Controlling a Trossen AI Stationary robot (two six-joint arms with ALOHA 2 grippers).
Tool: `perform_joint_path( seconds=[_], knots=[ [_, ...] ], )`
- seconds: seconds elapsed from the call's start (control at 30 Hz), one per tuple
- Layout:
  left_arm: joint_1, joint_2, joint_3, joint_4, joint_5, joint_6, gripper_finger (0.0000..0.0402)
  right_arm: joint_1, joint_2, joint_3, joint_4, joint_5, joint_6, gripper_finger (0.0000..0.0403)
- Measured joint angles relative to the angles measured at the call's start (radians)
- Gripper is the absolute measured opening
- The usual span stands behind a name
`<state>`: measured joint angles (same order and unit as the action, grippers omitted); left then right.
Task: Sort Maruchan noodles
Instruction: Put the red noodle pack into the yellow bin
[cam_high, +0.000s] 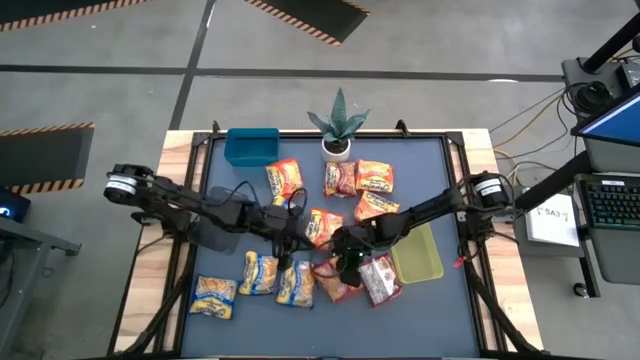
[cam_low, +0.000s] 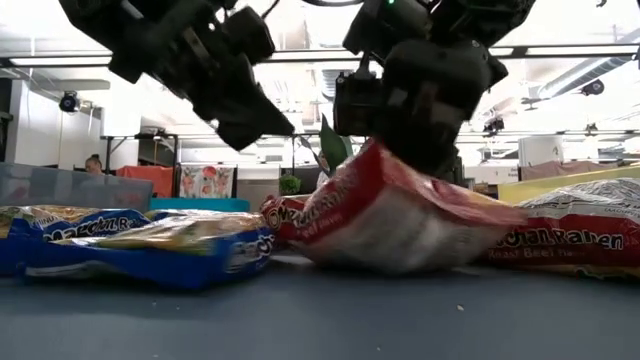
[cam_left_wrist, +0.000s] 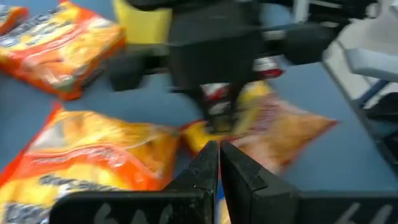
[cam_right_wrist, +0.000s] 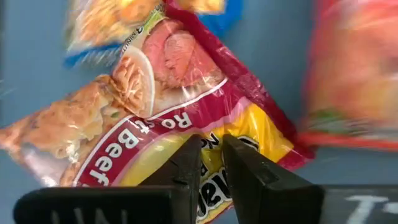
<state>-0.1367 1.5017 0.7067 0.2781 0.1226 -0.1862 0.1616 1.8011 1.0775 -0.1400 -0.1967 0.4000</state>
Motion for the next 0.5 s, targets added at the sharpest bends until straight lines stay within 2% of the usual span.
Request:
perform_joint_path(
  seconds=[0.17,0.33,0.5],
  knots=[
    [-0.081,0.014,0.0,0.097,0.0,-0.01,0.0,-0.022,-0.064,0.008,-0.058,0.059,0.03,0.0052],
    [-0.14,0.068,0.0,0.148,-0.013,-0.017,0.0,-0.027,-0.162,0.015,-0.159,0.046,0.135,0.0052],
    [-0.145,0.132,0.001,0.19,-0.035,-0.037,0.0,-0.023,-0.222,0.015,-0.232,0.033,0.266,0.0065]
  ],
)
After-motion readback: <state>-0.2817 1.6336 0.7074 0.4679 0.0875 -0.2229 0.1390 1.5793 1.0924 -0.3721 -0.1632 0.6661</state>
